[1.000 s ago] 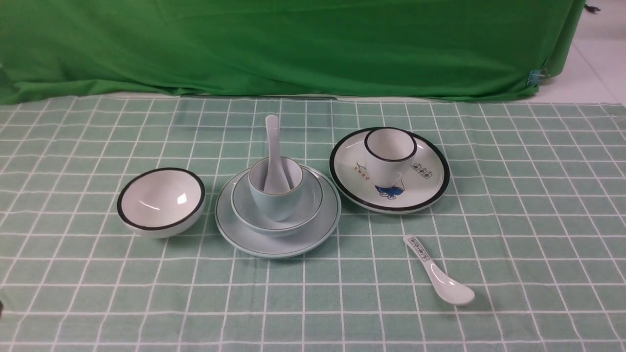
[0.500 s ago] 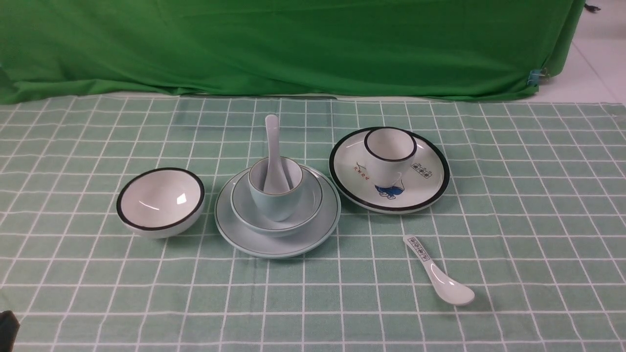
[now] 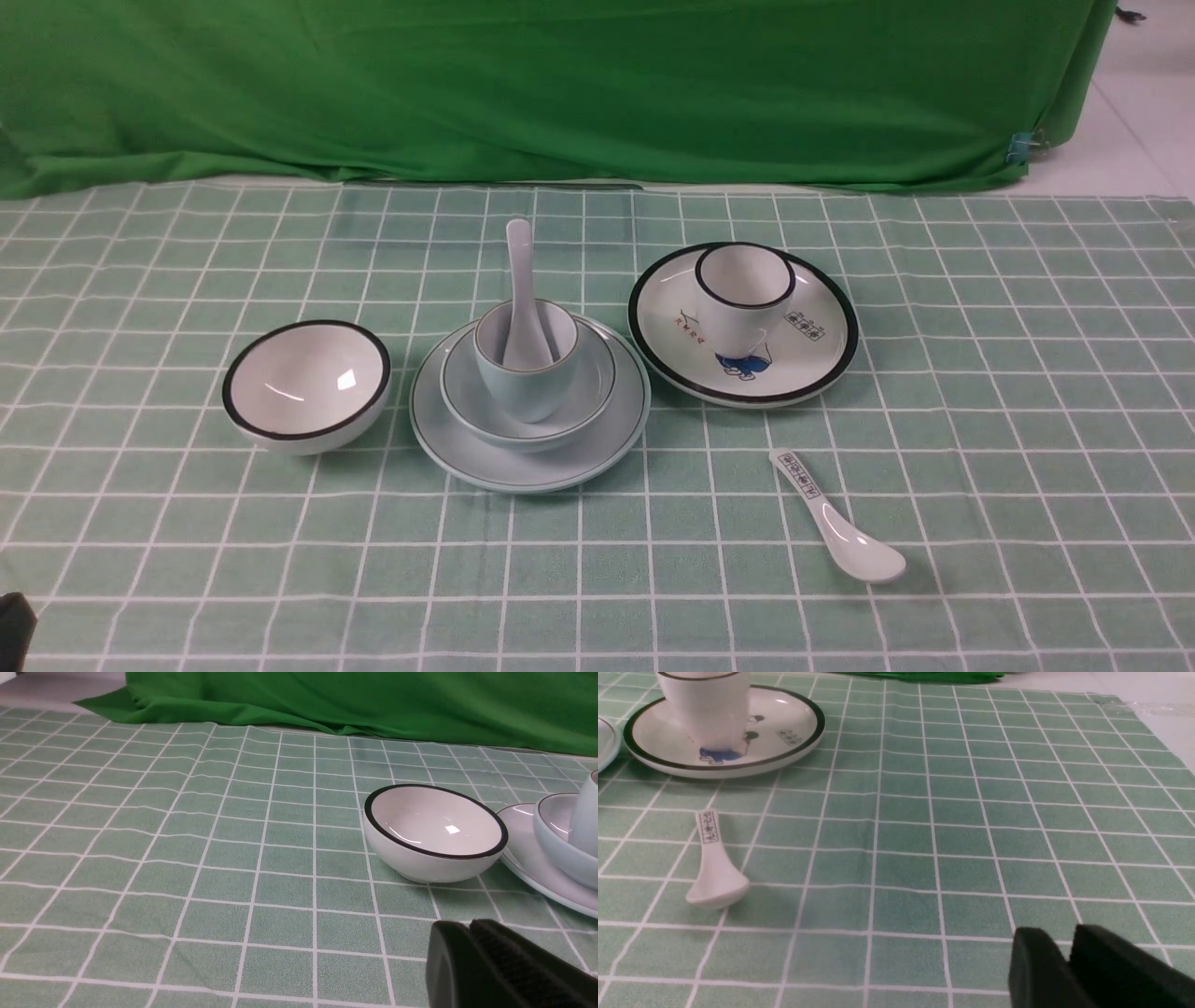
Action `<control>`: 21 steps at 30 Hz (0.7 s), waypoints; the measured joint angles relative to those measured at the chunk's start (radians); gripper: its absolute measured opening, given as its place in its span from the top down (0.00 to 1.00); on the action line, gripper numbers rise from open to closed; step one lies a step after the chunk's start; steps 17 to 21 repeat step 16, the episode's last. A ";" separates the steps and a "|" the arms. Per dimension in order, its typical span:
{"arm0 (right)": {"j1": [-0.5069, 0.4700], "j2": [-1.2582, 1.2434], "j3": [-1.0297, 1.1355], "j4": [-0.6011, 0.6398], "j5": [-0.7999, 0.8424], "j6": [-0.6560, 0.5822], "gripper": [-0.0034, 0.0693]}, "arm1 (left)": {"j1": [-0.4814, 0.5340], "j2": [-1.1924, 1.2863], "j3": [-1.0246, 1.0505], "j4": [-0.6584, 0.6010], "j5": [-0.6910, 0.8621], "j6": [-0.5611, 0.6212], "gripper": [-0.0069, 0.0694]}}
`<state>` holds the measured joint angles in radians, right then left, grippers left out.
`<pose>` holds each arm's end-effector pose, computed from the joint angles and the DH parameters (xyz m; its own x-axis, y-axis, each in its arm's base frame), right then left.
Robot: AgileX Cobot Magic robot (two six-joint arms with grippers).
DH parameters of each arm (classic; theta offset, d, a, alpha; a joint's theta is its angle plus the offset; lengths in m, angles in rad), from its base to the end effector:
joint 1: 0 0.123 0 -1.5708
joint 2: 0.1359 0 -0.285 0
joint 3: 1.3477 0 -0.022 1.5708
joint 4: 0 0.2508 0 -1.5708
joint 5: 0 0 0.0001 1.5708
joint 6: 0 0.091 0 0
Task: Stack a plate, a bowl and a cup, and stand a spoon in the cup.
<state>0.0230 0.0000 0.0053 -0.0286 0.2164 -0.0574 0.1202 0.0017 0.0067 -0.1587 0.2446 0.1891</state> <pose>0.0559 0.0007 0.1918 -0.1320 -0.0883 -0.9873 -0.0283 0.9960 -0.0853 0.0557 0.0032 0.1889 -0.1637 0.0155 -0.9864 -0.0766 0.9967 0.0284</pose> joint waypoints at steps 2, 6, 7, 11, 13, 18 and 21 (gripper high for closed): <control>0.000 0.000 0.000 0.000 0.000 0.000 0.72 | 0.000 0.000 0.000 0.000 0.000 0.008 0.89; 0.000 0.000 0.000 0.000 0.000 0.000 0.71 | 0.000 0.000 0.000 0.000 0.000 0.010 0.89; 0.000 0.000 0.000 0.000 0.000 0.000 0.70 | 0.000 0.000 0.000 0.000 0.000 0.011 0.89; 0.000 0.000 0.000 0.000 0.000 0.000 0.69 | 0.000 0.000 0.000 0.000 0.000 0.012 0.89; 0.000 0.000 0.000 0.000 0.000 0.000 0.68 | 0.000 0.000 0.000 0.000 0.000 0.014 0.89; 0.000 0.000 0.000 0.000 0.000 0.000 0.67 | 0.000 0.000 0.000 0.000 0.000 0.014 0.89; 0.000 0.000 0.000 0.000 0.000 0.000 0.67 | 0.000 0.000 0.000 0.000 0.000 0.014 0.89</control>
